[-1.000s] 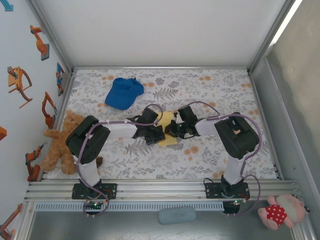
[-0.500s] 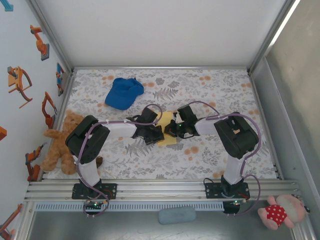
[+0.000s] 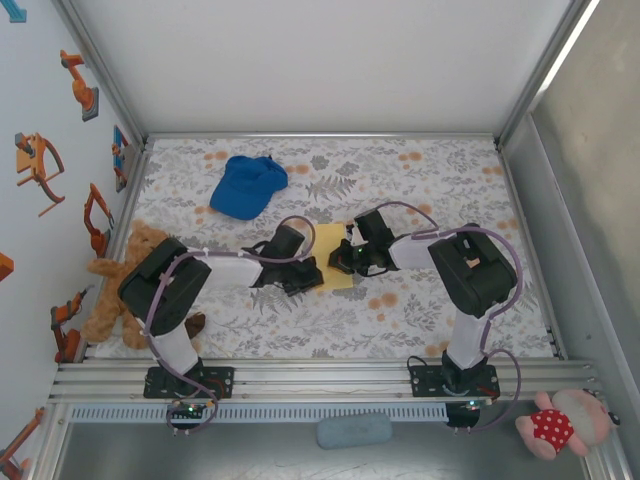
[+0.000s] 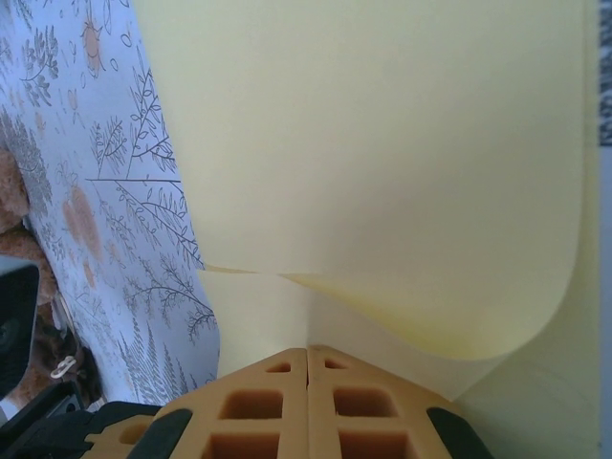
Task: Fold a paper plane with a square sheet of paper (pick it up from the middle)
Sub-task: Second fold the triangle at the center of the table.
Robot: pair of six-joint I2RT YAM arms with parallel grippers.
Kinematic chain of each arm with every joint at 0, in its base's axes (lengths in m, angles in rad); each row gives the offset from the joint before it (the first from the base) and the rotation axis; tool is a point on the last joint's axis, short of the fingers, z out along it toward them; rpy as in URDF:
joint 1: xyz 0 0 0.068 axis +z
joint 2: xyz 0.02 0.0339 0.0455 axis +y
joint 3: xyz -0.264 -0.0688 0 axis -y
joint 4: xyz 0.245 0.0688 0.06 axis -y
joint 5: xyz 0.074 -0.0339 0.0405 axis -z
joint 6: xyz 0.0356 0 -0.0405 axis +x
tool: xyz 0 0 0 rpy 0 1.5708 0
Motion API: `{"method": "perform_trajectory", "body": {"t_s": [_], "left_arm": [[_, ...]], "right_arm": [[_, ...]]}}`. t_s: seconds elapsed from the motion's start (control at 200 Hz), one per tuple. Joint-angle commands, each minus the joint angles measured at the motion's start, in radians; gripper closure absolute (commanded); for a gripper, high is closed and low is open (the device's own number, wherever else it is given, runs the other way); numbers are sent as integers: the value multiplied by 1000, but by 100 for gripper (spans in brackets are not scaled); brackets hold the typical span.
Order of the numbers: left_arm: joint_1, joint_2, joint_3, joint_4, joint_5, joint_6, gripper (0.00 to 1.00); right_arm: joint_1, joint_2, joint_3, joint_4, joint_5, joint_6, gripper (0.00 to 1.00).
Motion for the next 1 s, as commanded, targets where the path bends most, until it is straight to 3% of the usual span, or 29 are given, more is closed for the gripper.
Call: {"method": "perform_trajectory", "body": {"t_s": [0.0,0.29,0.576,0.992], "left_arm": [[-8,-53,-90,-144,-37,-39,97],[-8,-194,-17,-162,-139,11,95],[-12,-17,85,-29,-47,-30,94],[-6,38,72,-153,-88,-35,96]], "right_arm": [[-4,86,-41,-185,147,-29,100],[-4,71,-37,-172,143,-28,100],[-5,62,-33,-151,128,-20,100],[-4,27,-9,-139,99,-39,100]]}}
